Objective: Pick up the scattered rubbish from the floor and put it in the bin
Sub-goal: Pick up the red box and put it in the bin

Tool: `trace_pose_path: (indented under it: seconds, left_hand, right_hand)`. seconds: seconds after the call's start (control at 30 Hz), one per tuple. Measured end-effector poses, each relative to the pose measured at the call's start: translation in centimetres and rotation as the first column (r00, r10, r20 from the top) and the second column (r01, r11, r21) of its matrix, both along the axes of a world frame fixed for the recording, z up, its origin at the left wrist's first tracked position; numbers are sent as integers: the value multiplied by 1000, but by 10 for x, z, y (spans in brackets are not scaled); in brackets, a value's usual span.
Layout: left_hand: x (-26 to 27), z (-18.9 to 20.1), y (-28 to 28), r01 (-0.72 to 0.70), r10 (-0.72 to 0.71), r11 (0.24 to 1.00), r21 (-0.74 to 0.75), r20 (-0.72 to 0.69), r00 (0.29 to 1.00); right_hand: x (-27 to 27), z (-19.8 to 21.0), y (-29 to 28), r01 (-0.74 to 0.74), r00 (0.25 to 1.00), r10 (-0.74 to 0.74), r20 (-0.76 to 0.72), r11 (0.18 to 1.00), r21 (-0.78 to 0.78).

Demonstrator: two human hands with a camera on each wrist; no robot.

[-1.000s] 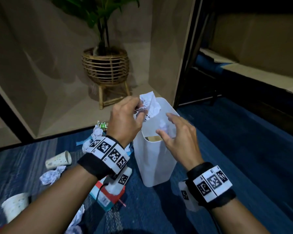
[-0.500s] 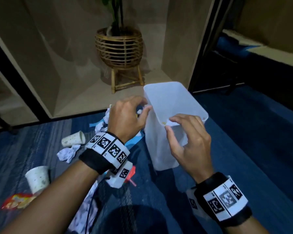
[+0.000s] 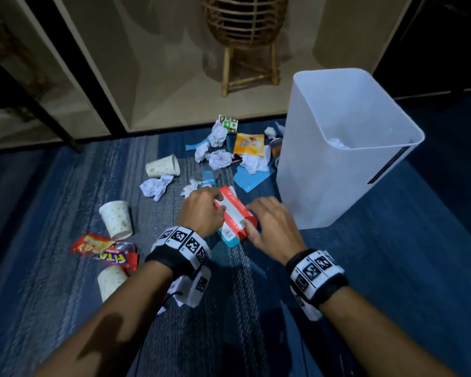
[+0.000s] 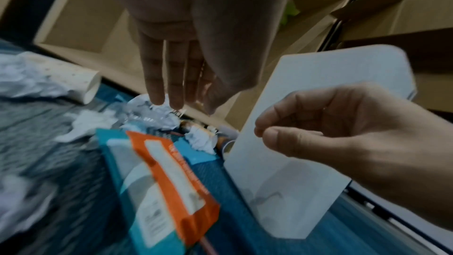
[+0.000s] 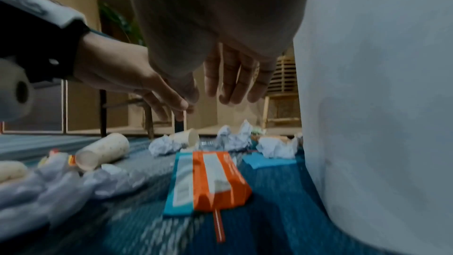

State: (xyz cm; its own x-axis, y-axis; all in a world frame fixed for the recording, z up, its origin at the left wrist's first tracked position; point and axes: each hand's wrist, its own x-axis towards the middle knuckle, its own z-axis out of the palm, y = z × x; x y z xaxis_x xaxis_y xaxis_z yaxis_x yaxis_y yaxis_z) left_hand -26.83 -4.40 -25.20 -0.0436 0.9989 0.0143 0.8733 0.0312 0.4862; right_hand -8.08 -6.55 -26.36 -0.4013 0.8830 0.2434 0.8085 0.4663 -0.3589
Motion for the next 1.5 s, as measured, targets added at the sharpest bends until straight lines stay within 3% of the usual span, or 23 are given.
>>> trace_pose_path:
  seconds: [0.17,0.4,0.73,1.03,1.23,1.37,1.5]
  left_hand:
    - [-11,-36,14,-17,16,991,-132,-9,1000]
    - [-17,-59,55,-65,58,966,-248,-35,998]
    - [-6,-70,67,-97,58,948,-302,-136,989]
    - [-16,-60,55,-80,73,984,-157,-50,996]
    - [-26,-30,40,35,-24,987,-157,70,997]
    - [-33,5,23,9,-9,1000,2,153,988]
    - [-40,51,13,-102,53,969,225,212,976]
  right_hand:
    - [-5,-38,15,109,990,-87,107,971,-212]
    - [1,-70,16,275,961,-242,133,889,-366]
    - [-1,-84,7,267,959,-219,180,912,-312]
    - [-8,-84,1,298,947,-235,220,896,-329]
    - [-4,-68,7,346,938,-285,196,766,-542]
    - [3,-62,-3,368,928,-344,146,776,-512]
    - [10,-42,-13,400,891,-453,-31,815,-418]
